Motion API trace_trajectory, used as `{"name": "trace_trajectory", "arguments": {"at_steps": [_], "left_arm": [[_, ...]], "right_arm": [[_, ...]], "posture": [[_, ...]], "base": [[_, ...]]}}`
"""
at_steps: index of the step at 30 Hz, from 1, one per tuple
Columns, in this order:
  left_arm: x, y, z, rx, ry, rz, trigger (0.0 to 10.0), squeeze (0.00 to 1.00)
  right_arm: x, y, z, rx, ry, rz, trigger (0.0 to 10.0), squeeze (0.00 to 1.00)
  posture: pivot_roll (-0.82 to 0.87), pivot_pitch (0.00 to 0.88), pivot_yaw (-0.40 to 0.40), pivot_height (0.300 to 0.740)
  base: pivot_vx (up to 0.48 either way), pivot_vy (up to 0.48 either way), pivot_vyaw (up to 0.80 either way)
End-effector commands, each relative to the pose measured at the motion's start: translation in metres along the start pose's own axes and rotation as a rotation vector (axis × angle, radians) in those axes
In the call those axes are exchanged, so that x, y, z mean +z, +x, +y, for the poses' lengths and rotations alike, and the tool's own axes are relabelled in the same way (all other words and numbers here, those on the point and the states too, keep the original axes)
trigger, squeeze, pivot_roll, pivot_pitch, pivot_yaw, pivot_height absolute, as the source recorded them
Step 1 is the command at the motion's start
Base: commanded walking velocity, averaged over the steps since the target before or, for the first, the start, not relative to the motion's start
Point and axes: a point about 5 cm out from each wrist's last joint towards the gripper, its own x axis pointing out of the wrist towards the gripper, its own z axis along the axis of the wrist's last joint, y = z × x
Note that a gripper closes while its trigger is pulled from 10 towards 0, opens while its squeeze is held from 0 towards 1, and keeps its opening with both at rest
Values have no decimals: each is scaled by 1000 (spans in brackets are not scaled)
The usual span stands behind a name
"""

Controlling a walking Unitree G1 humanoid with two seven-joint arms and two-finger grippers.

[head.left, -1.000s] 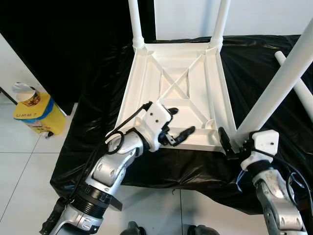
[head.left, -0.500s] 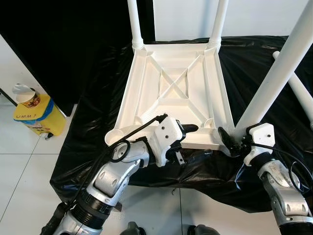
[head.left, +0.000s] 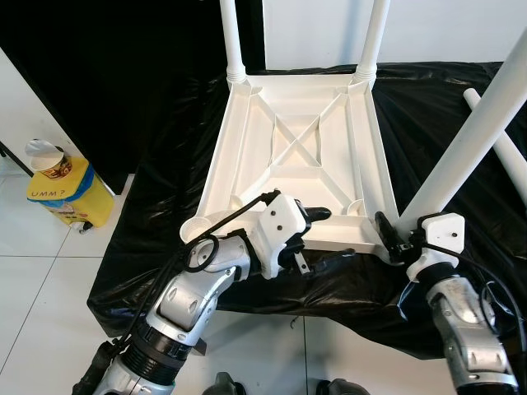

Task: Building children table

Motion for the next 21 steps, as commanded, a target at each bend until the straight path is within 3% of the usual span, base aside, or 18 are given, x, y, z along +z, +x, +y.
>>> {"name": "trace_trajectory", "arguments": {"at_steps": [1,9,10,11,20,21], "left_arm": [[-7,-1,13,153,5,51,10000,0],[-23,-4,33,312,7,158,10000,0],[-24,-4,35,322,10,163,10000,0],[-24,-3,35,325,11,164,10000,0],[-26,0,39,338,17,172,10000,0],[-26,1,43,345,23,177,10000,0]], "right_arm": [[-19,-8,0,-78,16,110,0,0],[-21,-6,25,-275,84,136,0,0],[-20,-6,28,-286,89,126,1294,0],[-18,-5,31,-282,91,115,10000,0],[-12,-7,36,-267,102,88,10000,0],[-11,-9,34,-247,106,74,10000,1000]], "posture": [[7,92,32,740],[9,91,21,740],[9,91,22,740],[9,92,21,740],[13,85,20,740],[16,82,18,740]], "base": [[0,0,0],[0,0,0],[0,0,0],[0,0,0],[0,0,0],[0,0,0]]}}
